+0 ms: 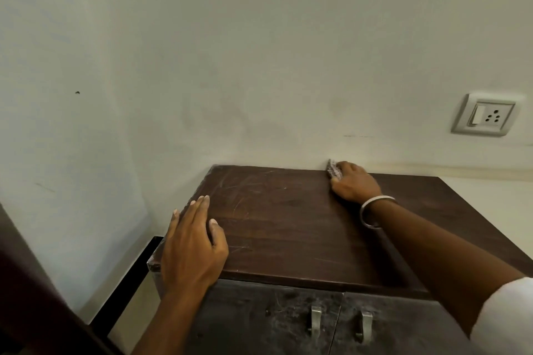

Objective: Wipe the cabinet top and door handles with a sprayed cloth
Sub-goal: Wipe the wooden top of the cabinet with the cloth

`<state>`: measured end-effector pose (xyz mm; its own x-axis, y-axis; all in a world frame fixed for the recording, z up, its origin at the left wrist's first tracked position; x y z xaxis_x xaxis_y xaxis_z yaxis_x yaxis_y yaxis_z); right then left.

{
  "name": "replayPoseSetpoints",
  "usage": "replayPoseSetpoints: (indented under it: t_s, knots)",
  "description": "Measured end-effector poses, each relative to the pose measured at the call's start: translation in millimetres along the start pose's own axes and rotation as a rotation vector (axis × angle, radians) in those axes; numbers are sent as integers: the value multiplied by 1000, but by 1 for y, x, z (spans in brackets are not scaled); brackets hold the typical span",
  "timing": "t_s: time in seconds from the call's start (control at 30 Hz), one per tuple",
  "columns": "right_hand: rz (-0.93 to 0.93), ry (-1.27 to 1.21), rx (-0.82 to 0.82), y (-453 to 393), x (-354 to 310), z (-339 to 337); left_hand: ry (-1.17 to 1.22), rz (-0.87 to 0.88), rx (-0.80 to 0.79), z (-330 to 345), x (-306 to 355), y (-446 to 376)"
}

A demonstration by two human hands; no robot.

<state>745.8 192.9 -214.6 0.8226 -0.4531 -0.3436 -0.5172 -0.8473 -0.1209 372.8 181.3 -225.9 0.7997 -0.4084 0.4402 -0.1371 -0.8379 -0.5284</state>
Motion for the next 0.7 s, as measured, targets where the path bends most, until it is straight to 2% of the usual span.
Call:
replayPoseSetpoints:
  t_s: [0.13, 0.33, 0.7]
  knots:
    - [78, 8, -4, -5, 37, -9, -11, 12, 2, 0, -1, -1]
    - [129, -2, 22, -5, 21, 1, -6, 14, 7, 1, -1, -1]
    - [-113, -37, -13, -4, -149, 65, 20, 23, 36, -3, 0, -1]
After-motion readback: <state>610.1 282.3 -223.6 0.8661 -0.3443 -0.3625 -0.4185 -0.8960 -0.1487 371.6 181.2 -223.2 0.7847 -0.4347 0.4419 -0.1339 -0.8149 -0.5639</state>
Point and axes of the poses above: each hand's wrist, its own y-axis away from the middle knuckle, its own z-axis out of the palm, x = y × z, the point moved 8 cm from there along -y, towards the middle knuckle, and after that the axes turned 1 degree about z, right-handed, at the moved point
